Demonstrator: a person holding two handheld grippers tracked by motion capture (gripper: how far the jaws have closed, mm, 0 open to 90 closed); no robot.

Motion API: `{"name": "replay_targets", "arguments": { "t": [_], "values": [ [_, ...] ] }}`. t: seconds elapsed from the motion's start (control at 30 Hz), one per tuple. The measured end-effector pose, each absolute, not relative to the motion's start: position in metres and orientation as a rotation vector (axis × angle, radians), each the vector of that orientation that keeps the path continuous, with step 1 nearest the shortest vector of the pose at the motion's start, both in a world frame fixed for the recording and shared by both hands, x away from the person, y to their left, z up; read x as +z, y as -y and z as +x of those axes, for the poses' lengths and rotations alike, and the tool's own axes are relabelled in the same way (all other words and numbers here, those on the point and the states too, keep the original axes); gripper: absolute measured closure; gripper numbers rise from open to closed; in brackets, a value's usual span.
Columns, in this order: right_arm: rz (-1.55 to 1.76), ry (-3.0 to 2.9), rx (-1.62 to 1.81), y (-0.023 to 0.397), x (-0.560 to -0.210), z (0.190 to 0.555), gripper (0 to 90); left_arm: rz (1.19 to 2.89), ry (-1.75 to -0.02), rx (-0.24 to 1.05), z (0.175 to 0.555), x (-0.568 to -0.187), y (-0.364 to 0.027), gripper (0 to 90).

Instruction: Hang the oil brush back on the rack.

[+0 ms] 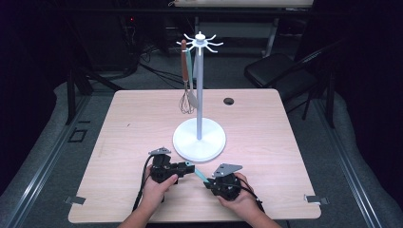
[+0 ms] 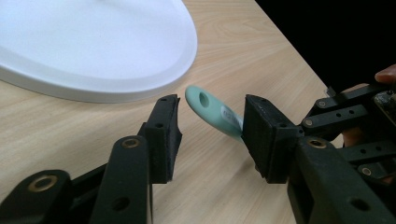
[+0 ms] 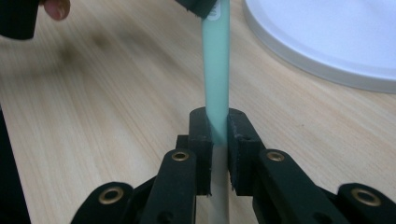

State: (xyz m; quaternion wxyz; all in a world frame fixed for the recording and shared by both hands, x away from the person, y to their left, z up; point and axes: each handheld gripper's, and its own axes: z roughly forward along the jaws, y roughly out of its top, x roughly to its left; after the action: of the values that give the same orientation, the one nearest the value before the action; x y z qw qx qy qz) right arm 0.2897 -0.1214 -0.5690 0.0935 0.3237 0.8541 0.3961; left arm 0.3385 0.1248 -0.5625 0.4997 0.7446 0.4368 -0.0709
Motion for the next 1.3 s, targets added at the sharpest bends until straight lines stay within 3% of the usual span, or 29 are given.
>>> {"name": "replay_targets", "arguments": {
  "t": [0.17,0.87,1.3],
  "values": [
    [0.988,-2.492,1.226,0.117,-0.568,0.29,81.7,1.776,-1.051,-0.196,0.336,-0.561,-0.121,55.7],
    [1.077,-2.396,1.313,0.111,-0.567,0.293,81.6,1.776,-1.021,-0.158,0.327,-0.559,-0.105,70.3],
    [1.089,-2.375,1.312,0.111,-0.567,0.293,81.6,1.754,-1.045,-0.154,0.327,-0.558,-0.101,72.4]
  ]
}}
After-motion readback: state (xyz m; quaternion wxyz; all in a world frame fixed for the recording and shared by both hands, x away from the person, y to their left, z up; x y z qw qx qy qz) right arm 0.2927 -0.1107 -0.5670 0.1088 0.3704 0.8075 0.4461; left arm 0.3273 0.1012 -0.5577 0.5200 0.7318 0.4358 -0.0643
